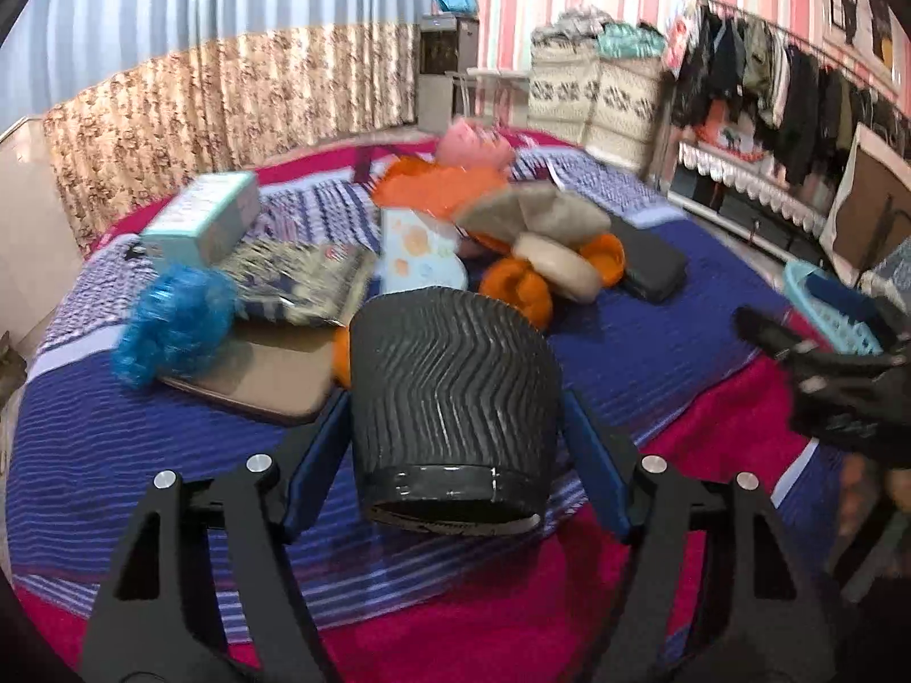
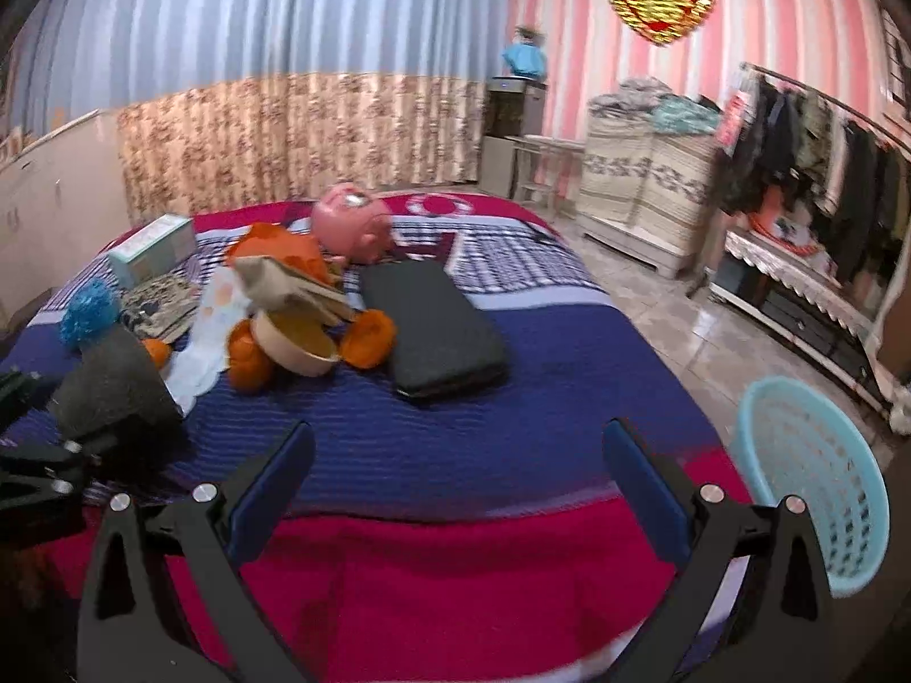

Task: Collect trash
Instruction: 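Grasp the black ribbed cup with the left gripper, then grasp the cream round plastic lid with the right gripper while the left holds the cup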

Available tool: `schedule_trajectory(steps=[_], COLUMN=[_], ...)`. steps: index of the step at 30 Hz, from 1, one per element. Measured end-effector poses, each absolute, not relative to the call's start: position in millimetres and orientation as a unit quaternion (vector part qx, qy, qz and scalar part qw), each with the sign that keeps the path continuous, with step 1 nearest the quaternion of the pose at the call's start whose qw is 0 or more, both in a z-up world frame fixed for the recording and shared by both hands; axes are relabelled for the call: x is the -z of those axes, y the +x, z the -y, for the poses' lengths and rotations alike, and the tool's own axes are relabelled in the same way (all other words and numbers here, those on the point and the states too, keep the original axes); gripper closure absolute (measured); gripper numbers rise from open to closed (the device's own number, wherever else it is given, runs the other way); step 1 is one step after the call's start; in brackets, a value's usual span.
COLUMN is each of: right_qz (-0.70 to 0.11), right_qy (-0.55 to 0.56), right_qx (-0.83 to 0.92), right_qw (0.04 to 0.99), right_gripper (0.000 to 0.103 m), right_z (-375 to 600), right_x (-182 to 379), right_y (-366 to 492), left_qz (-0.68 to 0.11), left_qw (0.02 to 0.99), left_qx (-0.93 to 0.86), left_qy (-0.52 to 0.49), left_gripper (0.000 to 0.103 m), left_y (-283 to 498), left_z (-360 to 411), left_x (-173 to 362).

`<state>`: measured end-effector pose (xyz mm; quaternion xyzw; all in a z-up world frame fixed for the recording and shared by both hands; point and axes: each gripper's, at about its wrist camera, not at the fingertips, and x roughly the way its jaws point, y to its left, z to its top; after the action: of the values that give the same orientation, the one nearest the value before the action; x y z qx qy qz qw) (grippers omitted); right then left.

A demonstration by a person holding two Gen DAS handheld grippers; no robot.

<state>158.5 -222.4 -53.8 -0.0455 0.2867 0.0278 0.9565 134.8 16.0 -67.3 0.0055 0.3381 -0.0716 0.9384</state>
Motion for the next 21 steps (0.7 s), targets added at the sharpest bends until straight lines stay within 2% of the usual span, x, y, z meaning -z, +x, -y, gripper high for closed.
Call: schedule_trajectory(steps=[7, 9, 15, 17, 21], right_qz=[-0.301, -0.305, -0.323, -0.323, -0.315], right_qy=[-0.086, -0.095, -0.13, -0.136, -0.114], right_qx=[-0.084, -0.097, -0.12, -0.137, -0.162], right_qw=[0.946, 0.943, 0.93, 0.927, 0.928], right_gripper=[0.008, 0.015, 0.048, 0.07, 0.082], right_z=[170.7, 160.4, 137.0, 132.6, 142.1], right_x=[64.0, 66.5, 76.4, 75.7, 64.8], right_y=[193.0, 200.3, 225.7, 229.6, 219.1], left_qz=[-0.301, -0.302, -0.304, -0.306, -0.299], left_qw=[0.953, 0.953, 0.951, 0.95, 0.953], left_qx=[-0.005, -0.026, -0.052, -0.055, -0.051], left_qy=[0.023, 0.016, -0.012, -0.017, -0.013], left_gripper=[0.031, 0.031, 0.031, 0.031, 0.031], left_y=[132.3, 136.4, 142.7, 145.6, 142.8], left_z=[-68.5, -87.2, -121.4, -124.5, -117.1], left_x=[41.6, 39.7, 34.7, 34.8, 33.6])
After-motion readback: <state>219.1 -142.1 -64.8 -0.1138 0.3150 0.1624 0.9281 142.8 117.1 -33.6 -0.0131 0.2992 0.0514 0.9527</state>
